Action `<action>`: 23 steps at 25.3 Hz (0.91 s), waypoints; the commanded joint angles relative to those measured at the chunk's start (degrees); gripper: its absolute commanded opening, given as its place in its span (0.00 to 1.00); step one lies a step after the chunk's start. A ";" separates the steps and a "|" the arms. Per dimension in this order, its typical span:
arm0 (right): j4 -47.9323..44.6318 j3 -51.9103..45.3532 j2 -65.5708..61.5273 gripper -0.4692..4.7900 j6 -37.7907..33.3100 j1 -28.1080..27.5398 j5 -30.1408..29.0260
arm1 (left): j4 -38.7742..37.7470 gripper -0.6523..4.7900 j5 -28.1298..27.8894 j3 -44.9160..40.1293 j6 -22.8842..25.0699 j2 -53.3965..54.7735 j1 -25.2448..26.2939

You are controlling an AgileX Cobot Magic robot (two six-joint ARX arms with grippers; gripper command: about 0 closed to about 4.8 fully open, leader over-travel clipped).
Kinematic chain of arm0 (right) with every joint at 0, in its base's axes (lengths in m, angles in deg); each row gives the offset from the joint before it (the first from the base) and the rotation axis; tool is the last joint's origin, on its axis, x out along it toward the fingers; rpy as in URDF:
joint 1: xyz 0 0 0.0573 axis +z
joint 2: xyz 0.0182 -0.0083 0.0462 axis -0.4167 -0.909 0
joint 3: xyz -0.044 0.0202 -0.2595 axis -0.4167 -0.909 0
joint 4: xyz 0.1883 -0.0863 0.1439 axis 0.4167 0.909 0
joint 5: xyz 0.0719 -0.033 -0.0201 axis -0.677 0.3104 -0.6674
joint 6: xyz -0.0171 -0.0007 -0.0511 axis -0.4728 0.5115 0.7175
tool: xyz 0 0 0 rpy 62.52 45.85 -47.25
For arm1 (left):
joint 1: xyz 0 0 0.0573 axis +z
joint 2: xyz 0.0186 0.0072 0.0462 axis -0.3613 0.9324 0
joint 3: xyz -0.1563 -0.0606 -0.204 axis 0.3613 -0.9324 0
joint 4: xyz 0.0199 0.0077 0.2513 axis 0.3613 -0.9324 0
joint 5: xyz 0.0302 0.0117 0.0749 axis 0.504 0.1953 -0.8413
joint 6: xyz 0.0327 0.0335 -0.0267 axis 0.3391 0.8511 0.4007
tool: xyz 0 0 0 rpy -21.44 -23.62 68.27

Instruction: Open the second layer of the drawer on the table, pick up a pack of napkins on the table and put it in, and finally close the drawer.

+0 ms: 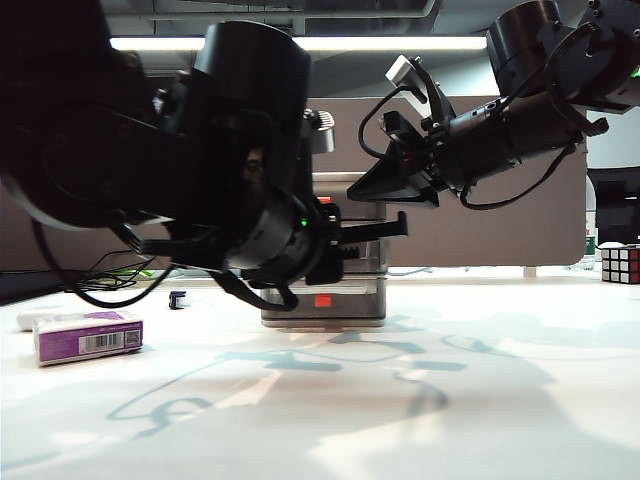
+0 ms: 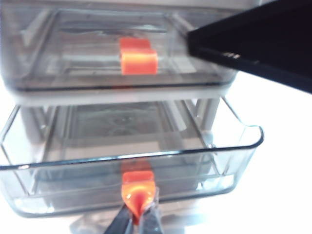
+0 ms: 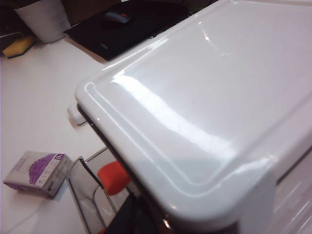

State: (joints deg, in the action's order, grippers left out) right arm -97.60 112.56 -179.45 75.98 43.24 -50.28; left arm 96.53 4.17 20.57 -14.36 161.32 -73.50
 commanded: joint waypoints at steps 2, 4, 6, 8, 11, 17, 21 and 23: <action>-1.40 0.37 0.20 0.08 -0.52 0.26 1.55 | -0.35 0.11 -0.98 -3.85 -2.82 -3.76 -1.31; -1.84 0.37 0.20 0.08 -0.90 0.76 1.62 | -0.35 0.11 -1.07 -5.62 -4.09 -5.03 -2.01; -1.84 0.37 0.20 0.08 -0.90 1.14 1.73 | -0.37 0.11 -1.11 -7.08 -4.09 -5.66 -3.06; -1.84 0.37 0.20 0.08 -0.90 1.77 2.64 | -0.46 0.11 -1.95 -8.31 -4.55 -6.16 -4.52; -1.81 0.37 0.20 0.08 -0.92 1.95 2.73 | -0.57 0.11 -1.95 -8.72 -5.20 -6.19 -5.92; -1.16 0.35 0.20 0.08 -1.16 1.97 2.67 | -1.05 0.21 -2.27 -8.79 -5.16 -6.21 -7.65; -0.74 0.35 0.20 0.08 -1.16 1.97 2.62 | -3.17 0.41 -1.92 -10.27 -5.11 -8.59 -7.89; -0.72 0.35 0.20 0.08 -1.14 1.97 2.64 | -4.22 0.42 -1.86 -11.72 -5.11 -10.60 -7.98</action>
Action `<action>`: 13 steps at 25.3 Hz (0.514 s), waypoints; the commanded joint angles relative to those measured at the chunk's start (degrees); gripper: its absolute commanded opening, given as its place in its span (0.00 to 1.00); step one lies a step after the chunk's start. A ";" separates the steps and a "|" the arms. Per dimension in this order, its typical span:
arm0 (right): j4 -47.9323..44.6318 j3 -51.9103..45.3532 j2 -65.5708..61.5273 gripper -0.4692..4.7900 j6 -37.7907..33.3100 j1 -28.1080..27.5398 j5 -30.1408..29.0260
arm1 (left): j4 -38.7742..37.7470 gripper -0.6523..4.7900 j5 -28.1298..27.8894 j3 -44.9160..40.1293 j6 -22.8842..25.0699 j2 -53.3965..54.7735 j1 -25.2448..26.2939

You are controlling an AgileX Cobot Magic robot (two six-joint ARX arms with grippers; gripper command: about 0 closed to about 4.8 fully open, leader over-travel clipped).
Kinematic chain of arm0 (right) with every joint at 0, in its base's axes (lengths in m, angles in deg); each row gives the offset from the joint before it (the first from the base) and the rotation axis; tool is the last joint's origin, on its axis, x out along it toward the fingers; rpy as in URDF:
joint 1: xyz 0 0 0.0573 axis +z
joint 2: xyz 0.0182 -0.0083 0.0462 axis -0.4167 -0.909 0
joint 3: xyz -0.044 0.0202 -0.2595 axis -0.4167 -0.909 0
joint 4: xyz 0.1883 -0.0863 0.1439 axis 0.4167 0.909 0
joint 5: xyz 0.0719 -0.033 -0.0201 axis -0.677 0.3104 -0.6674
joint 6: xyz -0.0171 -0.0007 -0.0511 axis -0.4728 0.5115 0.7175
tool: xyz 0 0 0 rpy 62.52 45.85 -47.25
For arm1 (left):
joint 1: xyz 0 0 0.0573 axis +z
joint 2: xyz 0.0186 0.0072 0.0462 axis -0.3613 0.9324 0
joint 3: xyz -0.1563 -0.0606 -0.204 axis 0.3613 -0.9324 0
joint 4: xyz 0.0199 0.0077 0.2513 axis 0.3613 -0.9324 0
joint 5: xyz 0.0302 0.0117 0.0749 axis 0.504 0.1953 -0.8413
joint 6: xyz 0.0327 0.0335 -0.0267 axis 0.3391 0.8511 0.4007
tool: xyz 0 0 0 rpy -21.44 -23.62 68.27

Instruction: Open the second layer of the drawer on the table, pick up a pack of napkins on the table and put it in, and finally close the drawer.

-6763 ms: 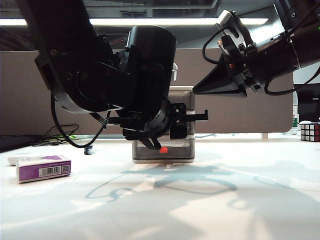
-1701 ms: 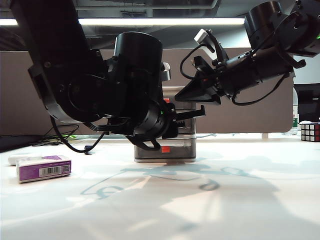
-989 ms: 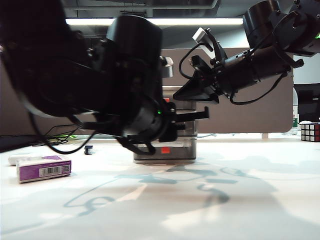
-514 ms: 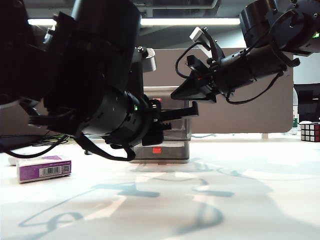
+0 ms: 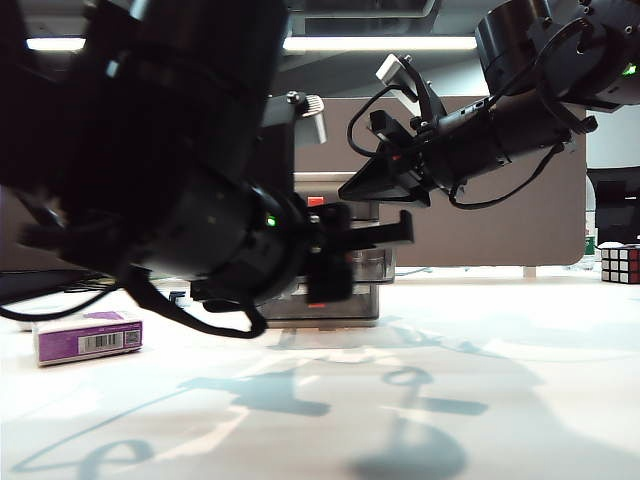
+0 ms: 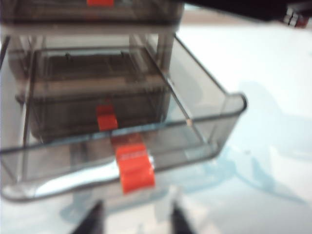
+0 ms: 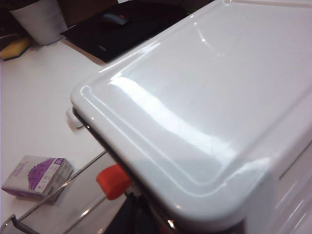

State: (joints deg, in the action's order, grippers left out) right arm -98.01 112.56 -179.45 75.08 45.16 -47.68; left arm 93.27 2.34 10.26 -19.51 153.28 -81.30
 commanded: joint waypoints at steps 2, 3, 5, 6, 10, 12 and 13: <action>-0.13 0.35 0.20 0.08 -0.24 0.04 -0.15 | -2.25 0.46 -0.07 -3.26 0.02 -5.16 -0.35; -0.02 0.35 0.20 0.08 -0.24 0.04 -0.37 | -3.17 0.49 -0.17 -4.68 0.15 -7.13 -0.66; 0.26 0.35 0.20 0.08 -0.24 0.04 -0.63 | -4.92 0.53 0.02 -7.23 0.26 -10.95 -0.74; 0.35 0.35 0.20 0.08 -0.24 0.04 -0.79 | -6.40 0.55 0.00 -8.87 0.26 -13.64 -0.72; 0.44 0.35 0.20 0.08 -0.26 0.04 -1.27 | -15.52 0.81 1.79 -14.03 2.82 -25.31 -0.20; 0.55 0.35 0.20 0.08 -0.44 0.04 -1.55 | -23.47 0.80 2.08 -14.38 4.76 -30.47 -0.07; 0.55 0.35 0.20 0.08 -0.44 0.04 -1.79 | -26.69 0.80 2.10 -14.38 5.70 -32.54 0.11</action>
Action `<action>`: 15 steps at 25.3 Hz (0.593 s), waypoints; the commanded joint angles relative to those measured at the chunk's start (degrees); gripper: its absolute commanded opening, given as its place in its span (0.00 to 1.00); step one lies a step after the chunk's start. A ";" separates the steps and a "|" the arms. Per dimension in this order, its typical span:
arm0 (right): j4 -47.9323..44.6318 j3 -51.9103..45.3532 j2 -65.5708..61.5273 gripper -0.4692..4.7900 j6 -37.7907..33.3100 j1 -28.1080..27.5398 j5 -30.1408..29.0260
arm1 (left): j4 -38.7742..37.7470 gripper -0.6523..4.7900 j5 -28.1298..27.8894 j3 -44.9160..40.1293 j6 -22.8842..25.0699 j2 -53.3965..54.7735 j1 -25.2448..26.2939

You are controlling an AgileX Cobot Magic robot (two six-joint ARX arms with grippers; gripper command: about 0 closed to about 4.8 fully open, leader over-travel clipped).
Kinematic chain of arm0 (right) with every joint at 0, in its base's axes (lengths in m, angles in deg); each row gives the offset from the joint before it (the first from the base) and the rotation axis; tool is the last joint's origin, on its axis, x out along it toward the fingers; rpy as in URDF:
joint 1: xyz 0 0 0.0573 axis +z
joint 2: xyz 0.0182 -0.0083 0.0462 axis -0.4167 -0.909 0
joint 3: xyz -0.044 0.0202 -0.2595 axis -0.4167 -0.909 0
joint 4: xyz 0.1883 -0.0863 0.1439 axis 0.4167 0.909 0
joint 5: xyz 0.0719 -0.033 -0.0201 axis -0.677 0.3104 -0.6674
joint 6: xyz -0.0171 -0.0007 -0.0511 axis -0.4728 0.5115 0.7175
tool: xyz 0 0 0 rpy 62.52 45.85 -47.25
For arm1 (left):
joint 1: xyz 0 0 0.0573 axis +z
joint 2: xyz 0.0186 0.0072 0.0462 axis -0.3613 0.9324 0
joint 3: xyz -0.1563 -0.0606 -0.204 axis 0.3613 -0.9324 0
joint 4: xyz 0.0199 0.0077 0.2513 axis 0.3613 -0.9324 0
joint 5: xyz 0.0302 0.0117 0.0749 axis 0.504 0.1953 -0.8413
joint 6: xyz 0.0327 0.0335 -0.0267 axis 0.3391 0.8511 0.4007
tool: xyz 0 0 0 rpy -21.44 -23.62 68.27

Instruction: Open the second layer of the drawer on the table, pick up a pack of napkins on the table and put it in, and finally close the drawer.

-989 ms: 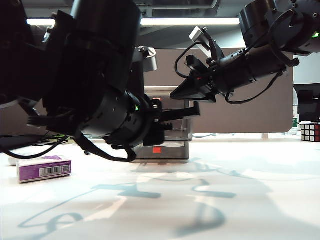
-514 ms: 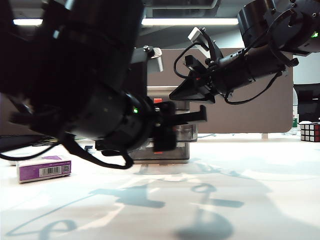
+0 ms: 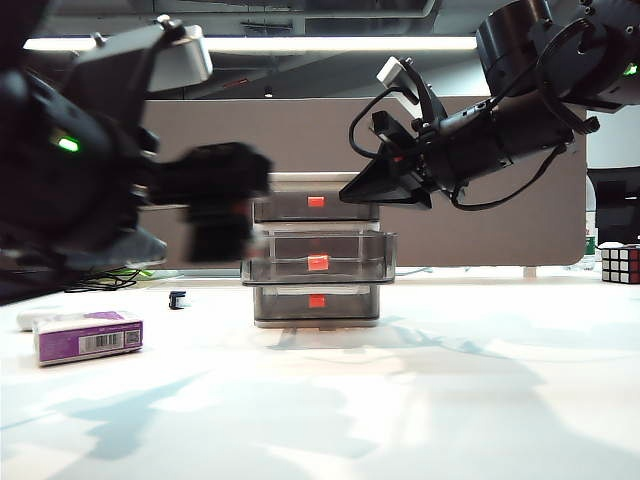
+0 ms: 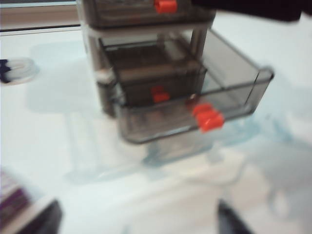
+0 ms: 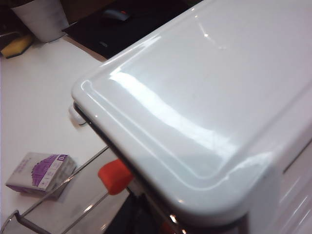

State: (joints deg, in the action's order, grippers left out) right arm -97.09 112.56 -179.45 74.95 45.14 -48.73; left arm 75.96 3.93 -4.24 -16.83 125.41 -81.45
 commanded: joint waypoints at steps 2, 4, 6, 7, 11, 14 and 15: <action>-0.31 0.35 0.20 0.08 -0.31 0.07 -1.49 | -15.63 0.78 0.92 0.11 4.31 -8.98 1.29; -0.20 0.35 0.20 0.08 -0.31 0.07 -1.51 | -20.24 0.72 2.56 0.11 4.96 -12.52 3.43; 0.63 0.35 0.20 0.08 -0.33 0.07 -1.75 | -24.98 0.69 11.98 0.11 5.11 -18.18 11.82; 1.14 0.35 0.20 0.08 -0.31 0.07 -1.73 | -25.31 0.69 15.02 0.11 5.20 -19.23 15.08; 2.43 0.33 0.20 0.08 -0.28 0.07 -1.73 | -25.03 0.69 32.79 0.46 10.82 -21.33 30.62; 2.45 0.31 0.20 0.08 -0.31 0.07 -1.88 | -24.85 0.69 46.23 0.52 15.78 -21.07 40.54; 2.47 0.31 0.20 0.08 -0.31 0.07 -1.95 | -25.11 0.69 49.83 0.52 16.55 -21.03 43.10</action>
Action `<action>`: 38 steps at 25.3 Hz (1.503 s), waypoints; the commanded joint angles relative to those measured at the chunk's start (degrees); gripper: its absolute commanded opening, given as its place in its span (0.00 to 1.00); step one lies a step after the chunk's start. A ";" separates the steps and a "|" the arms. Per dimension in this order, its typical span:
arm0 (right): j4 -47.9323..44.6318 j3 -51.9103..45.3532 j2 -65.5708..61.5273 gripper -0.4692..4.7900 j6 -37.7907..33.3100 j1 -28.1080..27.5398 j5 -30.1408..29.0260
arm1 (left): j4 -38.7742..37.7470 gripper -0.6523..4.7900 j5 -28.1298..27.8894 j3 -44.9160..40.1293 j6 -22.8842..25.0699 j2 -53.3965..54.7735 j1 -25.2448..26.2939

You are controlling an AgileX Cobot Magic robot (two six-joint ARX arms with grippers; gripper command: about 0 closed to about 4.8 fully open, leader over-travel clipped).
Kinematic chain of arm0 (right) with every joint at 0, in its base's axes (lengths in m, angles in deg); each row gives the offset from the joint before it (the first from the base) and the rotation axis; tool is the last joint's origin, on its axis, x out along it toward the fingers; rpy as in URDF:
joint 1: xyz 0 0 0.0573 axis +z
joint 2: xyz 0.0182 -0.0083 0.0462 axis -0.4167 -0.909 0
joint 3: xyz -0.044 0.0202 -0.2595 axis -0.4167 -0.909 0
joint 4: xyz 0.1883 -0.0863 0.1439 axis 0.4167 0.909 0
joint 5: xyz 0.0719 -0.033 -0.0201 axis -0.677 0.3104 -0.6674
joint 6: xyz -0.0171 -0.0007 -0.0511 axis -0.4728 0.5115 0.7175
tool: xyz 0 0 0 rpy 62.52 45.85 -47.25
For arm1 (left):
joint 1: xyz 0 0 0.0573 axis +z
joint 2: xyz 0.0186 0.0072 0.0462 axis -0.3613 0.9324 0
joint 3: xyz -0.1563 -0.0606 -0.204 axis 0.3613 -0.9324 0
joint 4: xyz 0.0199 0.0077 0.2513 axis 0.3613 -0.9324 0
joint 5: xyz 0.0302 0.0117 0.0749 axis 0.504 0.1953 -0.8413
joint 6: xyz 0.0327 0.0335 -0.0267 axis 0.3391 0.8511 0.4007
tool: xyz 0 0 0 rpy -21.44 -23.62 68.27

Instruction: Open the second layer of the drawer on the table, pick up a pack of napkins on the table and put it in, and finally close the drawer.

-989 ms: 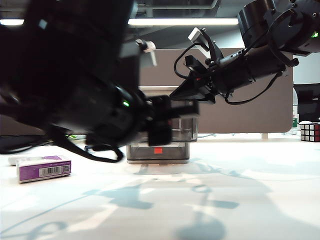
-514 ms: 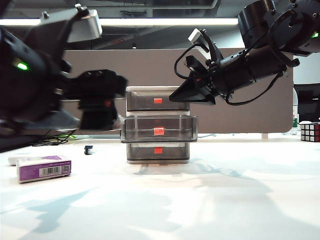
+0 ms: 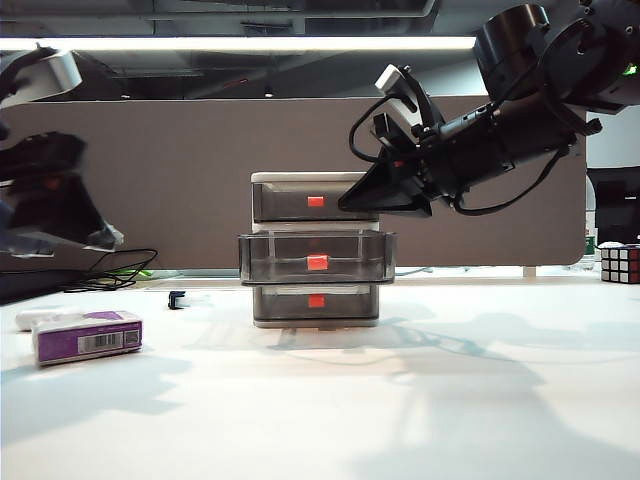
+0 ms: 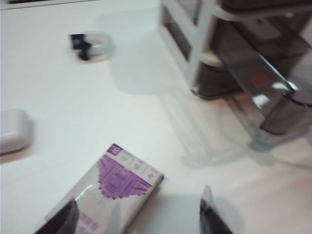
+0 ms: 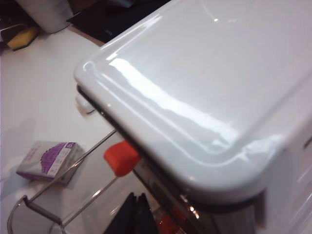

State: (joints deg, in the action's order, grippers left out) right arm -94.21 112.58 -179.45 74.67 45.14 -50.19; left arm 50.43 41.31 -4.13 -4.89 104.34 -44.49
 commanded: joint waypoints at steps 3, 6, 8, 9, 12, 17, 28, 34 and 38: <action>-0.42 0.28 0.20 0.08 -0.02 0.07 -1.07 | -1.07 0.69 18.88 0.42 6.64 0.35 12.81; -0.39 0.26 0.20 0.08 -0.04 0.04 -1.53 | -1.70 0.69 24.90 0.44 12.57 2.16 20.26; -0.28 0.26 0.20 0.08 -0.04 0.04 -1.53 | -1.73 0.69 25.05 0.44 12.72 3.45 21.90; -0.24 0.26 0.20 0.08 -0.04 0.04 -1.53 | -1.55 0.69 24.76 0.44 13.27 4.15 22.69; -0.04 0.26 0.20 0.08 -0.04 0.04 -1.53 | 0.42 0.70 24.65 0.42 13.27 4.55 23.21; 0.42 0.26 0.20 0.08 -0.02 0.04 -1.51 | 7.06 0.72 26.53 0.39 10.64 4.96 23.15; 1.49 0.24 0.20 0.08 0.00 0.04 -1.55 | 7.56 1.00 37.70 5.77 19.45 20.00 25.27; 2.93 0.22 0.20 0.08 0.07 0.04 -1.53 | 6.40 1.00 39.69 9.86 22.14 26.38 25.18; 2.97 0.22 0.20 0.08 0.26 0.04 -1.53 | 2.64 1.00 40.17 11.15 25.59 27.67 25.11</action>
State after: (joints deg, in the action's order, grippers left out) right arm -90.67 112.56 -179.45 74.71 45.14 -51.59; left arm 55.24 80.81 6.74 18.04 131.95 -19.33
